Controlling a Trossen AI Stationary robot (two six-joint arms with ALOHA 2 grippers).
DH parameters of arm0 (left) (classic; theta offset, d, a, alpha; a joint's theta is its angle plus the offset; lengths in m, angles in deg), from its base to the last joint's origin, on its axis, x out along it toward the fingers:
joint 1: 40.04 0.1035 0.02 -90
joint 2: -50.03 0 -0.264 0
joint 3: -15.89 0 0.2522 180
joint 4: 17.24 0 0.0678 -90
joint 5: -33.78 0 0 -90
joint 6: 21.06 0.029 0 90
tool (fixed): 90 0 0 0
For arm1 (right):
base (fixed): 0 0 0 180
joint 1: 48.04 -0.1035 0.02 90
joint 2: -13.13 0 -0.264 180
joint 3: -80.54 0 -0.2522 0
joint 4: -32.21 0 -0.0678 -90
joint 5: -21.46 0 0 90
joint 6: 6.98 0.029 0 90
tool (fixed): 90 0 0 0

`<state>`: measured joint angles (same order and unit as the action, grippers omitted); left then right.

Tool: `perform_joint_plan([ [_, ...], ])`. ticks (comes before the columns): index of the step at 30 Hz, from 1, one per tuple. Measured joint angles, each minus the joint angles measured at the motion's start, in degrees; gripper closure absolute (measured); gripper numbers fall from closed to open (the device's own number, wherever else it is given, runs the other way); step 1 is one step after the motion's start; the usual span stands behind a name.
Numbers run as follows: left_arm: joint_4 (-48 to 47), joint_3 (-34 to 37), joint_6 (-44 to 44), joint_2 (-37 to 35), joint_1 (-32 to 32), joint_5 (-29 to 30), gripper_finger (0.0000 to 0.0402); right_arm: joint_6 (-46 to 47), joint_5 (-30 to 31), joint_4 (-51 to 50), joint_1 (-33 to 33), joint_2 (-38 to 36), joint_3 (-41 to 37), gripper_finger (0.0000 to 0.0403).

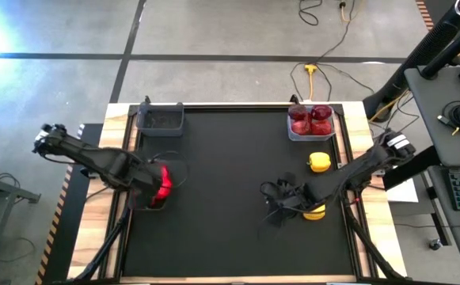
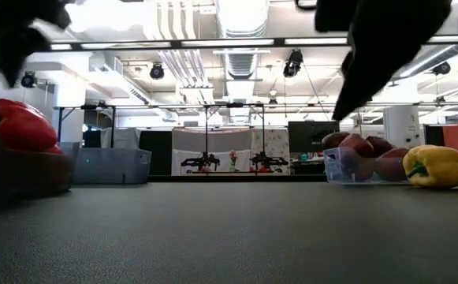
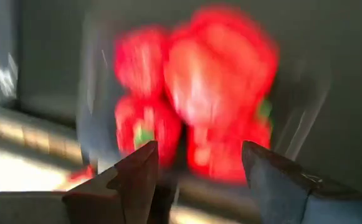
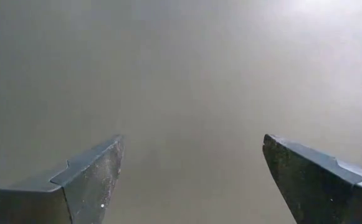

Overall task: Sort produce into baskets
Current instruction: Put the bottom yellow bell pepper into the top black bin

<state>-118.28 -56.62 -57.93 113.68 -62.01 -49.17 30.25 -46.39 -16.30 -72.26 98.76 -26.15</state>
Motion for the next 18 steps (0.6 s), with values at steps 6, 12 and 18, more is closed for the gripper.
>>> perform_joint_plan([
  [6, 18.23, -4.86, 9.18, -3.12, -0.03, 13.32, 0.0195, 5.91, -0.77, -14.77, -0.67, -6.62, 1.13, 0.0029],
  [12, 55.7, -2.87, 30.86, -3.84, -0.03, 19.56, 0.0196, 5.22, -15.04, -25.92, -3.36, -9.69, 0.53, 0.0029],
  [18, 95.16, 6.22, 46.62, 0.22, -0.05, 19.48, 0.0196, -1.05, -16.89, -29.82, -7.41, -7.74, -1.2, 0.005],
])
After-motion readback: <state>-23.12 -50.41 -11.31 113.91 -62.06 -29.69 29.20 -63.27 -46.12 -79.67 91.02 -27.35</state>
